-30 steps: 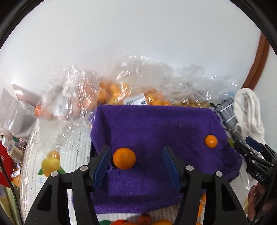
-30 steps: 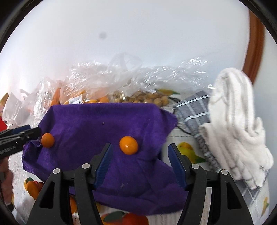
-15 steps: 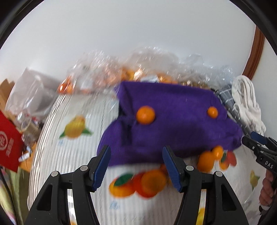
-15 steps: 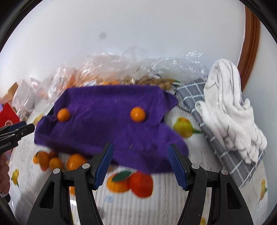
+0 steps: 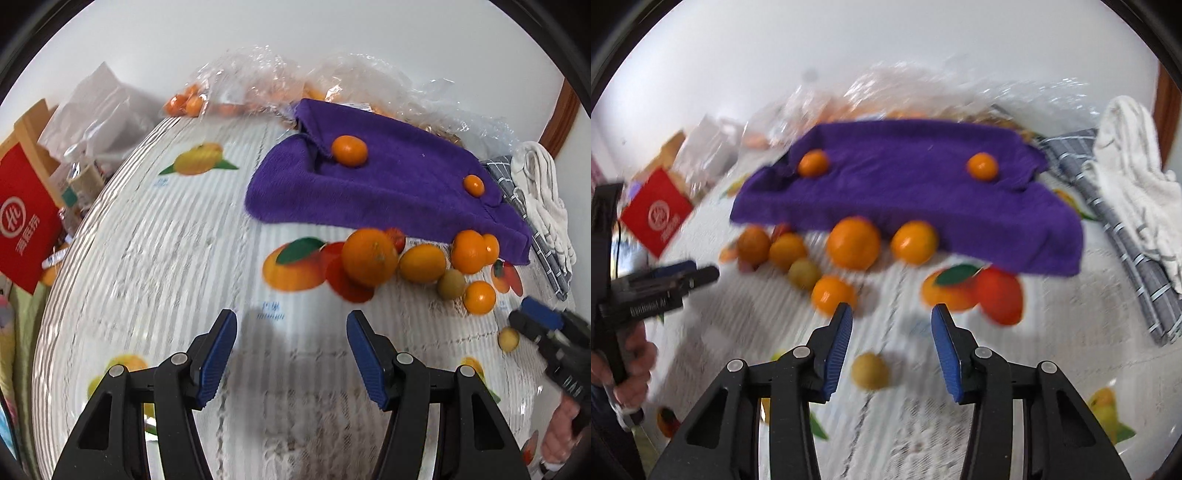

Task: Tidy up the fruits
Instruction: 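Grasp the small yellow-green round fruit with the right tool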

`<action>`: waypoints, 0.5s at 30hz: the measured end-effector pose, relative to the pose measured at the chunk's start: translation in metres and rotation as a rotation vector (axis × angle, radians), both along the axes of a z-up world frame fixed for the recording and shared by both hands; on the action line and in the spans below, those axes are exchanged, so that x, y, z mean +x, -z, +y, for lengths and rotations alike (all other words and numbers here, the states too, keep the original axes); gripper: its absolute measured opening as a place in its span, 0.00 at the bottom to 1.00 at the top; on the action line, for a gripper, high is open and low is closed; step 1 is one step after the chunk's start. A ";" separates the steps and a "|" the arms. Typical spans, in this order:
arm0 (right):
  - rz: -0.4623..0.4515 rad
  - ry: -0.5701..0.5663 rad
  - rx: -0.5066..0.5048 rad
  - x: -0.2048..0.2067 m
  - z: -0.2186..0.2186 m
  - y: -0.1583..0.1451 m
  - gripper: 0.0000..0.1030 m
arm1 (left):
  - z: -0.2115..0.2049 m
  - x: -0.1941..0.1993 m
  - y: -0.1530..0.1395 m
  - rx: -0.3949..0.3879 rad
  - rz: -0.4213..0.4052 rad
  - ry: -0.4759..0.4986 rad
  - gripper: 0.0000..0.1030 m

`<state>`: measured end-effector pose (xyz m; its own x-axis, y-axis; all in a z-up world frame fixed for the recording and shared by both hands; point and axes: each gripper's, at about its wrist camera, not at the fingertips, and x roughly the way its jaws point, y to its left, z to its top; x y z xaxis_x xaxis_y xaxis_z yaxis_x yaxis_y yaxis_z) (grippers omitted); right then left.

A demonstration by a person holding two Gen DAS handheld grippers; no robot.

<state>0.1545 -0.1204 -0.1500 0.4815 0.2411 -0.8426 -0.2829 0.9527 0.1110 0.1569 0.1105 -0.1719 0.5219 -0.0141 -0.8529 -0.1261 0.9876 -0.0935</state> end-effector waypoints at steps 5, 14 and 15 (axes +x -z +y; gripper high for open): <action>0.008 -0.031 -0.034 -0.018 0.011 0.018 0.37 | 0.001 -0.013 0.002 -0.003 -0.012 -0.006 0.58; -0.071 0.020 -0.035 -0.023 -0.005 0.017 0.23 | -0.007 -0.023 0.014 0.059 -0.021 -0.002 0.58; -0.076 0.036 -0.035 -0.021 -0.011 0.016 0.23 | -0.006 -0.022 0.013 0.052 -0.024 -0.006 0.58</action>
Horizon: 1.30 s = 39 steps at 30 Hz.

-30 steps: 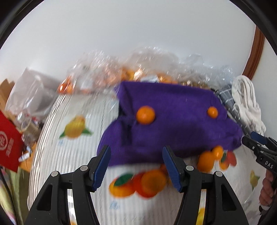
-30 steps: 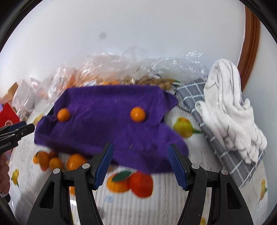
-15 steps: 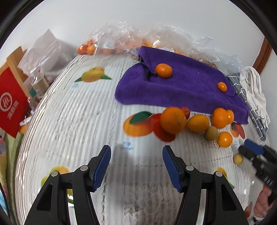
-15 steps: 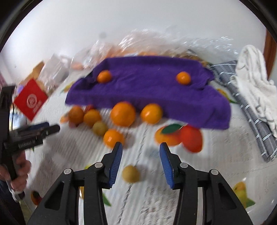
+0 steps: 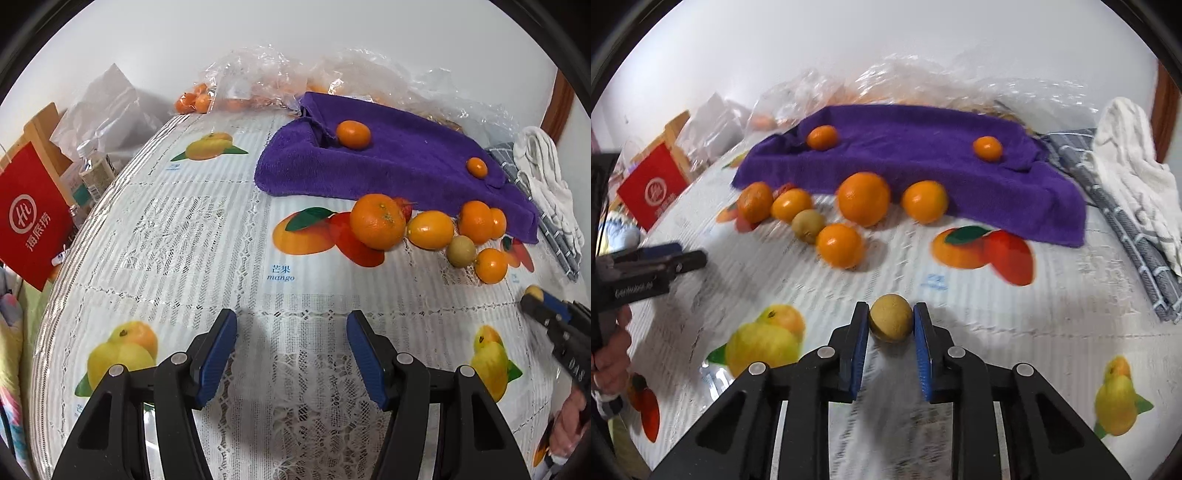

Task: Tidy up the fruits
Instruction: 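Grasp the small yellow-green round fruit with the right tool, then grasp the large navel orange with the left tool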

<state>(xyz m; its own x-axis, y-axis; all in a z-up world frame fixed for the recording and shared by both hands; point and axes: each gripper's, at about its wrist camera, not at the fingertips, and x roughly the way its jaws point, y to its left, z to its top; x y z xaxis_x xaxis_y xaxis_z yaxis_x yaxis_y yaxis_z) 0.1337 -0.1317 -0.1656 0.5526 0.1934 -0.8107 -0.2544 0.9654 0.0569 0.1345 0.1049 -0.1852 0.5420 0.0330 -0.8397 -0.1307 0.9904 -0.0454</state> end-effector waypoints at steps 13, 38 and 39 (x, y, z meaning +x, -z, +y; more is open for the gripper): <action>0.000 0.157 0.043 0.035 -0.055 0.001 0.23 | -0.027 0.050 -0.002 -0.030 -0.032 0.131 0.58; 0.020 0.129 0.030 0.039 -0.052 0.009 0.24 | -0.034 0.070 0.002 -0.083 -0.076 0.202 0.38; 0.021 0.130 0.032 0.039 -0.052 0.009 0.24 | -0.032 0.070 0.002 -0.093 -0.071 0.200 0.38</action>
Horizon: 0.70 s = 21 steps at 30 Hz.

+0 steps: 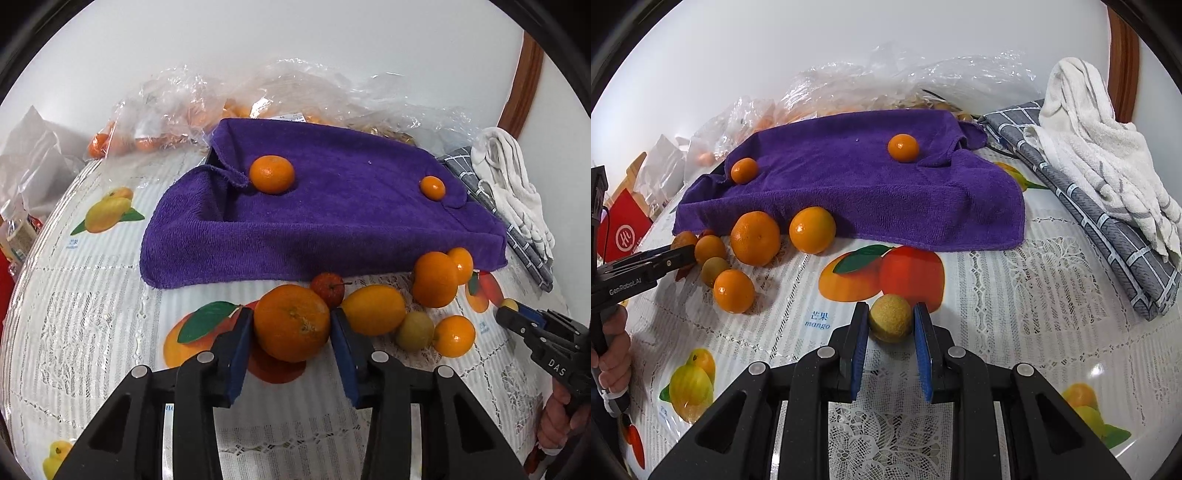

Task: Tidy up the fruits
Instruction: 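Grasp the large navel orange with the left tool, then carry the navel orange and the yellow-green fruit over the purple towel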

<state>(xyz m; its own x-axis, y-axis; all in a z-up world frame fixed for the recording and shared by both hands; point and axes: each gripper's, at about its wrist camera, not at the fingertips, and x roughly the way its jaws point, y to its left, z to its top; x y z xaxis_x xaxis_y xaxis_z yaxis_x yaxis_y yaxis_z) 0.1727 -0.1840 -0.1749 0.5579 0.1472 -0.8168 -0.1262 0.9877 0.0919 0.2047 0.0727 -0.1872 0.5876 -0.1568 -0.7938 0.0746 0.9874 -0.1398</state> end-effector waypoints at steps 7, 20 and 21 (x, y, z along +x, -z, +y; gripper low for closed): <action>0.000 0.000 0.002 0.000 0.001 0.000 0.24 | 0.010 -0.005 -0.002 -0.029 0.006 -0.035 0.38; -0.010 0.018 0.041 -0.004 -0.004 -0.008 0.23 | 0.020 -0.020 -0.015 -0.035 -0.008 -0.066 0.38; -0.013 0.016 0.045 -0.004 -0.003 -0.010 0.23 | 0.020 -0.021 -0.016 -0.034 -0.010 -0.067 0.38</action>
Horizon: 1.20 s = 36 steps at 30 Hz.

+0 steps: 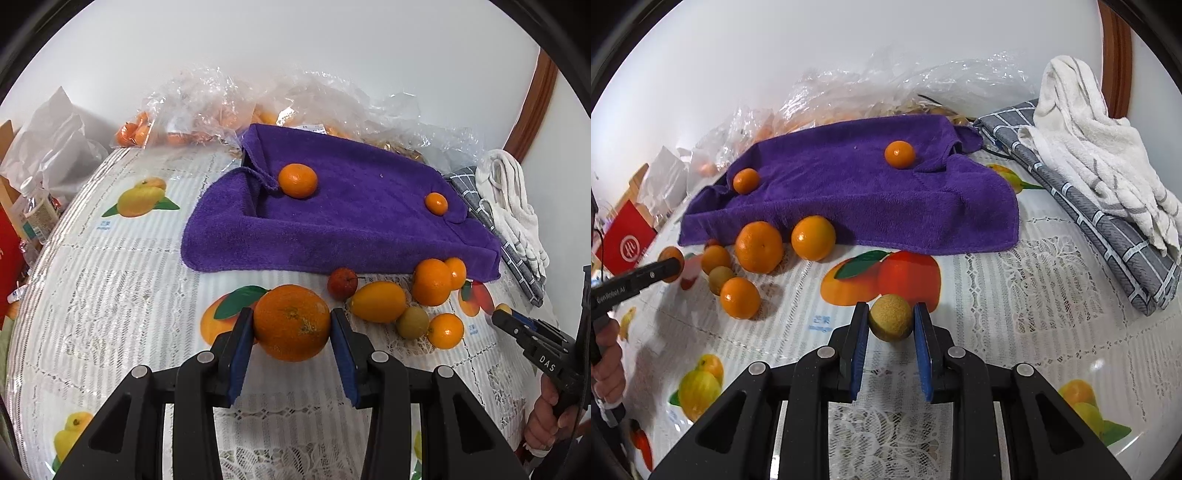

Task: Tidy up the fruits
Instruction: 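Carry the navel orange and the yellow-green fruit over the purple towel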

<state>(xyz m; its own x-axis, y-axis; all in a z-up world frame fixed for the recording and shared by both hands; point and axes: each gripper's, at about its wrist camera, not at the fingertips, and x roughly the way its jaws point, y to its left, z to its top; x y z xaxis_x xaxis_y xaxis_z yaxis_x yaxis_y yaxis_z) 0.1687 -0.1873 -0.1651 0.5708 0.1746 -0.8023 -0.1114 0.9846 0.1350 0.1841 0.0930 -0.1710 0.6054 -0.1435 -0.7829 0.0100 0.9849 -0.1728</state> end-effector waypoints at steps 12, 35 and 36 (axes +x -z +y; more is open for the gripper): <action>-0.087 -0.029 -0.033 -0.001 0.010 -0.046 0.23 | 0.002 -0.007 -0.027 0.016 -0.010 0.008 0.38; -0.141 -0.012 -0.004 0.020 0.007 -0.088 0.23 | -0.004 0.008 -0.077 -0.008 -0.091 -0.007 0.38; -0.144 -0.015 -0.005 0.020 0.008 -0.088 0.23 | -0.004 0.009 -0.078 -0.010 -0.092 -0.008 0.38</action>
